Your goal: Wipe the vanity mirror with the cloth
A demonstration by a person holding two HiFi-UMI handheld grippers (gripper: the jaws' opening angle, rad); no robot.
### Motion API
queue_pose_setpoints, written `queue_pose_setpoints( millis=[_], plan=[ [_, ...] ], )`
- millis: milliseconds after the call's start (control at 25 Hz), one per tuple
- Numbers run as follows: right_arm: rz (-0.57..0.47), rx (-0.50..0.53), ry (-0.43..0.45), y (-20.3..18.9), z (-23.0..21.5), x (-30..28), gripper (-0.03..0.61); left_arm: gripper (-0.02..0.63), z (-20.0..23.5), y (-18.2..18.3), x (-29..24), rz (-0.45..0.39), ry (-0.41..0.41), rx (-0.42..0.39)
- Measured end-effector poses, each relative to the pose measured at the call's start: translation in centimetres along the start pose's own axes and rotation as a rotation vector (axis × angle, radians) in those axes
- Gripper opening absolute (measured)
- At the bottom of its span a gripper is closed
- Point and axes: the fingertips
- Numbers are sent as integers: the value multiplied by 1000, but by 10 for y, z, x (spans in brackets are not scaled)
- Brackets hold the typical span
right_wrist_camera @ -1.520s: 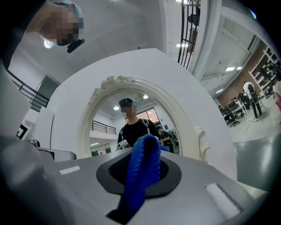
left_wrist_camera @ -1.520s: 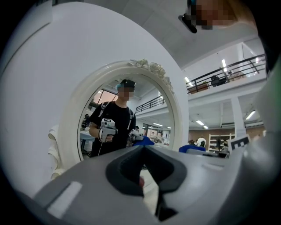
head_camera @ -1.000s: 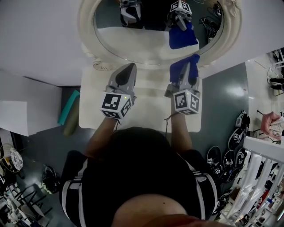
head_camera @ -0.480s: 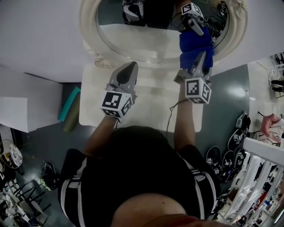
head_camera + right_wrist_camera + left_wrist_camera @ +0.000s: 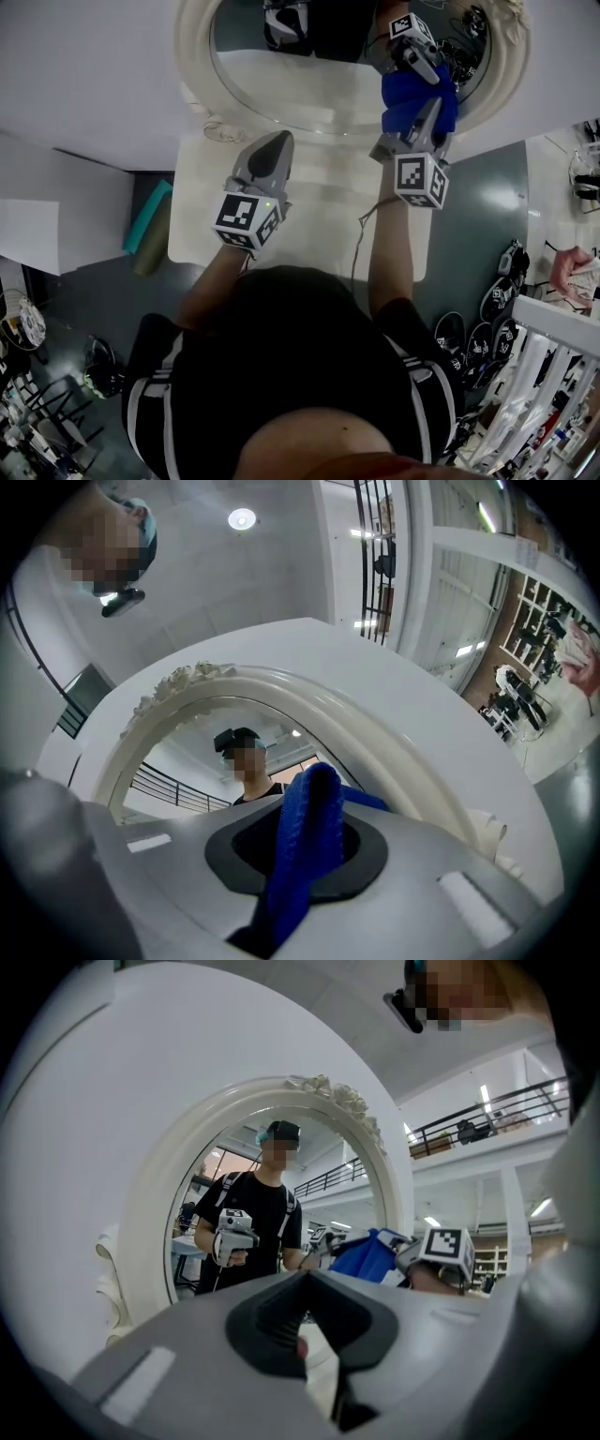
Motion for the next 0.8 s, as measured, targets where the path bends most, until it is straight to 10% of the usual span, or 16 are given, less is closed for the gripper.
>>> queue_pose_setpoints(
  millis=[800],
  plan=[
    [-120,-41,18,50,10,-22,38,11,-2,4,4,-3,-14,4]
  ],
)
Point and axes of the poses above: the fingertips, and each gripper's own axes: x backward along the fingers, z to its left, y out of its top, and after that the axes turned 15 degrees about x, right-handed
